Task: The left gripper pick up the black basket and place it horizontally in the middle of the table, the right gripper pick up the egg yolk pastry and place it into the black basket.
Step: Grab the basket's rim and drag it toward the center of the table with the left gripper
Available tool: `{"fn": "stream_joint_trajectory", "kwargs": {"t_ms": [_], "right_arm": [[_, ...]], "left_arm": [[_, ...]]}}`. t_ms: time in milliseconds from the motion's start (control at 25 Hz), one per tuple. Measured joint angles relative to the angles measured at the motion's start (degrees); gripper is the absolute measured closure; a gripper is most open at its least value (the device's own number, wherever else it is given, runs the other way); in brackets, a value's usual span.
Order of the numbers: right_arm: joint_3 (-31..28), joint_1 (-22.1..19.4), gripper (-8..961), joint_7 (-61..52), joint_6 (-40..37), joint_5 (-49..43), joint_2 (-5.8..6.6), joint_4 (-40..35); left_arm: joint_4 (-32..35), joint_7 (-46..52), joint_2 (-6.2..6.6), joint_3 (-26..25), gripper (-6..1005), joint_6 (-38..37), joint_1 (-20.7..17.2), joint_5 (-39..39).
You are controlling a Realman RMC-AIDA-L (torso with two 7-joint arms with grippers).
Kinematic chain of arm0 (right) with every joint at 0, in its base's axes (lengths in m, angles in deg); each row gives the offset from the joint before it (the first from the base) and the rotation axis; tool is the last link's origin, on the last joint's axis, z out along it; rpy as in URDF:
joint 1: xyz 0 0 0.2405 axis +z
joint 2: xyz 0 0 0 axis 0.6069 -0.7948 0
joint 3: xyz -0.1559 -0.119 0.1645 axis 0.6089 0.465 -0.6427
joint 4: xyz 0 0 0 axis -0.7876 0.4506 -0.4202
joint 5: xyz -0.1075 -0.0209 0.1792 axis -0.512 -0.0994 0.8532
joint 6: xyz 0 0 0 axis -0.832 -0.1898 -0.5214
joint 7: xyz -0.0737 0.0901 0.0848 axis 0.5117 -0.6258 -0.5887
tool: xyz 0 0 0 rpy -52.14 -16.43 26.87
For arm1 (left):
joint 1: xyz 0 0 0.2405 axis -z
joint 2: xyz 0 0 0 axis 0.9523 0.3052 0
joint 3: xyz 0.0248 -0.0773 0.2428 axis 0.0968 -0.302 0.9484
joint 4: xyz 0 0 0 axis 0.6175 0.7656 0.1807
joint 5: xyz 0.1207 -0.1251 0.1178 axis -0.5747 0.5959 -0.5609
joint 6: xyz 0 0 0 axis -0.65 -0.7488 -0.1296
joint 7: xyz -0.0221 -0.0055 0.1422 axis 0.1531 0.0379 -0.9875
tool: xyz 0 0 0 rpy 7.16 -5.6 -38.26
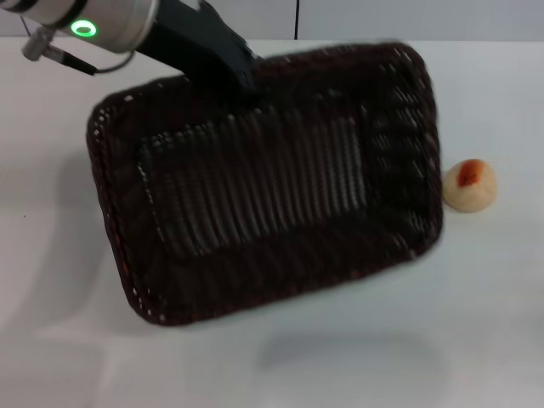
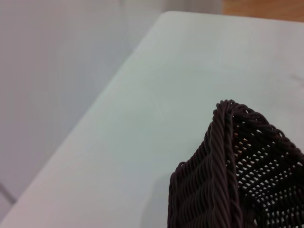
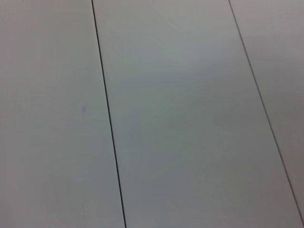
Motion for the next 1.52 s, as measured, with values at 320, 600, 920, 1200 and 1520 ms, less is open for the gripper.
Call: {"fn": "stream_joint_trajectory", "kwargs": {"t_ms": [320, 600, 920, 1200, 1520], "right_arm": [[0.00, 0.13, 121, 0.00, -0.05, 0.00, 0.00, -0.01], [0.00, 0.10, 121, 0.01, -0.05, 0.00, 0.00, -0.04], [0.00, 0.11, 121, 0.11, -0.04, 0.00, 0.00, -0.15], [0.00, 0.02, 121, 0.48, 0.19, 0.00, -0.07, -0.18], [0.00, 0.29, 120, 0.53, 0.60, 0.00, -0.09, -0.21]], "left_arm": [[7.76, -2.58, -0.07, 0.59, 732, 0.66, 2.88, 2.35], [20.23, -5.25, -0.08, 2.67, 713, -4.02, 8.20, 2.12], [30.75, -6.78, 0.05, 1.99, 692, -8.26, 13.77, -0.84], [31.48, -9.73, -0.24, 2.25, 673, -11.27, 13.99, -0.17], [30.35, -12.44, -0.34, 2.35, 396, -14.40, 13.99, 3.85]]}}
